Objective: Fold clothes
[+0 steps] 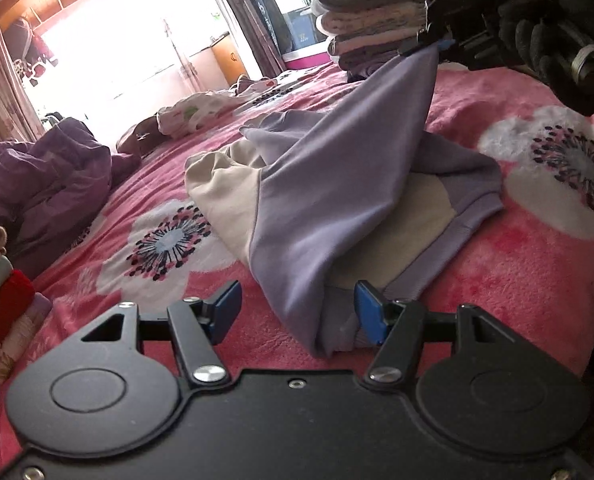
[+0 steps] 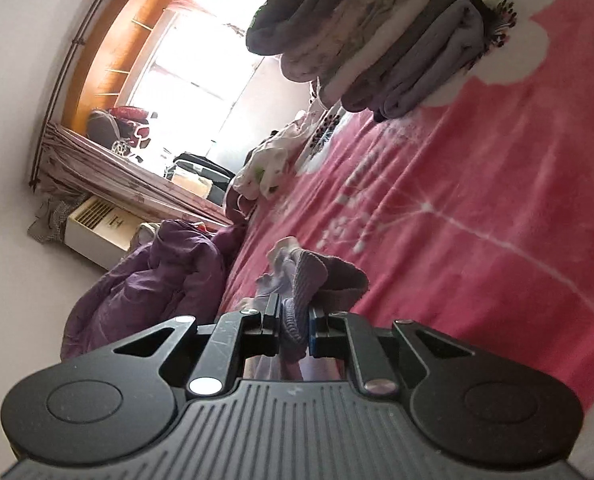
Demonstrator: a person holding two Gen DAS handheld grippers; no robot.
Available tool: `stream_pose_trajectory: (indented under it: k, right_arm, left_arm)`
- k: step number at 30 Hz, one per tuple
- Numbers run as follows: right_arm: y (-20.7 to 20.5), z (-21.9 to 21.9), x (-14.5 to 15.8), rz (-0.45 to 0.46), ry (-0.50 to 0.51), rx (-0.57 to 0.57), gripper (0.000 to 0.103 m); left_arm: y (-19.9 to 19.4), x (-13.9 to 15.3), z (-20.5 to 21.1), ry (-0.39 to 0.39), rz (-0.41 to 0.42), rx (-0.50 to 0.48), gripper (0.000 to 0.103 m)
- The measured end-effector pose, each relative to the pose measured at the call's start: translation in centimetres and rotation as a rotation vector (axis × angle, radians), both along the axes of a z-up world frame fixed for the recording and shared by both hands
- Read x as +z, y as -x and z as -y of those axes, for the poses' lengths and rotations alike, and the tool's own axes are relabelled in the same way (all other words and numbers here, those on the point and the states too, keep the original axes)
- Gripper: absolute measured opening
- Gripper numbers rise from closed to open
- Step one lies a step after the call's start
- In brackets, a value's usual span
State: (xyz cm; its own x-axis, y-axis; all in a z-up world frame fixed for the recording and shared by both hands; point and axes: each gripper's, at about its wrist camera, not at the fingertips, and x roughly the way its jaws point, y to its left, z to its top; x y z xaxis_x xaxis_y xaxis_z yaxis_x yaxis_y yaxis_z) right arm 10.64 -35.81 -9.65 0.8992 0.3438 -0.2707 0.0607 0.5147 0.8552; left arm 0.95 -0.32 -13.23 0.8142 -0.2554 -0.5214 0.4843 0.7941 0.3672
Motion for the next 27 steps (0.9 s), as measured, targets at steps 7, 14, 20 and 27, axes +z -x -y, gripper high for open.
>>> stream_pose_trajectory:
  k: [7, 14, 20, 27]
  right_arm:
    - [-1.0, 0.5, 0.4, -0.022, -0.021, 0.032, 0.015]
    - [-2.7, -1.1, 3.5, -0.003, -0.009, 0.109, 0.015]
    - [-2.9, -1.8, 5.5, 0.02, -0.021, 0.126, 0.015]
    - [-2.9, -1.1, 4.4, -0.044, 0.08, 0.089, 0.015]
  left_arm:
    - [0.2, -0.3, 1.9, -0.058, 0.04, 0.016, 0.046]
    - [0.1, -1.1, 3.6, -0.191, 0.102, 0.054, 0.025]
    - [0.1, -1.2, 3.1, -0.26, 0.115, 0.066, 0.024]
    - [0.5, -2.2, 2.6, -0.324, 0.034, 0.001, 0.024]
